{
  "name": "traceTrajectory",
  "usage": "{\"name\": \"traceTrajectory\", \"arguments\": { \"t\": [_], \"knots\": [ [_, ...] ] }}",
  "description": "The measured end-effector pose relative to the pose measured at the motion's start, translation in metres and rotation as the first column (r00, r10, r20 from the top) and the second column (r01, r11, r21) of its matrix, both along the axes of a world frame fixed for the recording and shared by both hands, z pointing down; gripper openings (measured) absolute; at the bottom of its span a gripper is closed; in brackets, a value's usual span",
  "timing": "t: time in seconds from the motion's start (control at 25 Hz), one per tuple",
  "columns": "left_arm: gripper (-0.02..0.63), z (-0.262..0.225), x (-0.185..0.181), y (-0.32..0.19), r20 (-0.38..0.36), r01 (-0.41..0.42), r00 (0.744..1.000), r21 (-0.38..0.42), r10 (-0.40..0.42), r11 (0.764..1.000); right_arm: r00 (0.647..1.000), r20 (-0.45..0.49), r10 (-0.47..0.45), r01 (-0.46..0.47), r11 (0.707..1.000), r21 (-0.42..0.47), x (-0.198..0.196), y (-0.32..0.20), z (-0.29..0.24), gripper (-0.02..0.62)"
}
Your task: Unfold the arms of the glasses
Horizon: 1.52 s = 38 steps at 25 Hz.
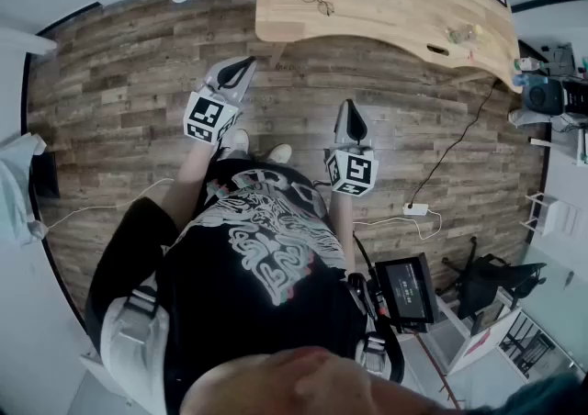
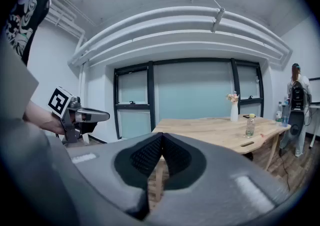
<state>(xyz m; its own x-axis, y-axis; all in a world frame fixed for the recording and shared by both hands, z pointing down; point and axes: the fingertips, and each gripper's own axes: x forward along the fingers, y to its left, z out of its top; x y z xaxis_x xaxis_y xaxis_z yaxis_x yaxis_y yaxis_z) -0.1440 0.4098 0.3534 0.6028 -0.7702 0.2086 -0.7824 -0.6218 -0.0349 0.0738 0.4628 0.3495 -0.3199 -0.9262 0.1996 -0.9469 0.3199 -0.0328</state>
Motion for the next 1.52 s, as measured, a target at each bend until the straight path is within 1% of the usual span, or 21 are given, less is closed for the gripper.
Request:
{"name": "traceTrajectory", "arguments": {
  "t": [0.32, 0.52, 0.6, 0.68, 0.8, 0.88, 0.96, 1.04, 1.16, 1.32, 1.4, 1.52],
  "knots": [
    [-0.011, -0.001, 0.019, -0.001, 0.008, 0.003, 1.000, 0.005, -0.003, 1.000, 1.000, 0.005, -0.004, 0.004, 1.000, 0.012, 0.021, -0.002, -0.001, -0.002],
    [-0.011, -0.002, 0.037, 0.005, 0.022, -0.017, 1.000, 0.020, 0.017, 1.000, 0.998, 0.059, -0.008, 0.008, 1.000, -0.005, 0.036, -0.001, 0.005, -0.002],
    [-0.011, -0.001, 0.040, 0.007, 0.033, -0.017, 0.999, 0.024, 0.016, 1.000, 0.998, 0.065, -0.010, 0.011, 1.000, -0.012, 0.041, -0.001, 0.008, -0.002],
    [-0.011, -0.001, 0.040, 0.006, 0.014, -0.015, 1.000, 0.015, 0.015, 1.000, 0.998, 0.057, -0.014, 0.015, 1.000, -0.014, 0.046, -0.003, 0.010, -0.002],
    [-0.011, 0.003, 0.043, 0.001, -0.056, -0.042, 0.998, -0.035, 0.040, 0.999, 0.999, 0.051, -0.017, 0.018, 1.000, -0.023, 0.053, -0.007, 0.016, -0.002],
    [-0.011, 0.005, 0.046, -0.007, -0.067, -0.038, 0.997, -0.045, 0.035, 0.998, 0.999, 0.045, -0.028, 0.030, 0.999, -0.036, 0.054, -0.014, 0.021, -0.002],
    [-0.011, 0.008, 0.048, -0.016, -0.042, -0.017, 0.999, -0.036, 0.016, 0.999, 0.998, 0.035, -0.044, 0.046, 0.998, -0.047, 0.052, -0.022, 0.025, -0.002],
    [-0.011, 0.015, 0.050, -0.027, 0.000, -0.006, 1.000, -0.033, 0.006, 0.999, 0.998, 0.032, -0.055, 0.057, 0.997, -0.054, 0.050, -0.033, 0.028, -0.002],
    [-0.011, 0.024, 0.058, -0.048, 0.043, -0.025, 0.999, -0.040, 0.027, 0.999, 0.997, 0.028, -0.078, 0.079, 0.995, -0.062, 0.046, -0.054, 0.033, -0.002],
    [-0.011, 0.035, 0.060, -0.087, 0.055, -0.044, 0.997, -0.054, 0.047, 0.998, 0.996, 0.014, -0.091, 0.092, 0.993, -0.071, 0.040, -0.091, 0.038, -0.002],
    [-0.011, 0.038, 0.061, -0.115, 0.055, -0.053, 0.997, -0.053, 0.056, 0.997, 0.997, 0.010, -0.082, 0.082, 0.994, -0.075, 0.040, -0.117, 0.041, -0.002],
    [-0.011, 0.039, 0.064, -0.163, 0.078, -0.093, 0.992, -0.041, 0.095, 0.995, 0.997, 0.012, -0.072, 0.073, 0.994, -0.085, 0.038, -0.163, 0.046, -0.002]
  ]
}}
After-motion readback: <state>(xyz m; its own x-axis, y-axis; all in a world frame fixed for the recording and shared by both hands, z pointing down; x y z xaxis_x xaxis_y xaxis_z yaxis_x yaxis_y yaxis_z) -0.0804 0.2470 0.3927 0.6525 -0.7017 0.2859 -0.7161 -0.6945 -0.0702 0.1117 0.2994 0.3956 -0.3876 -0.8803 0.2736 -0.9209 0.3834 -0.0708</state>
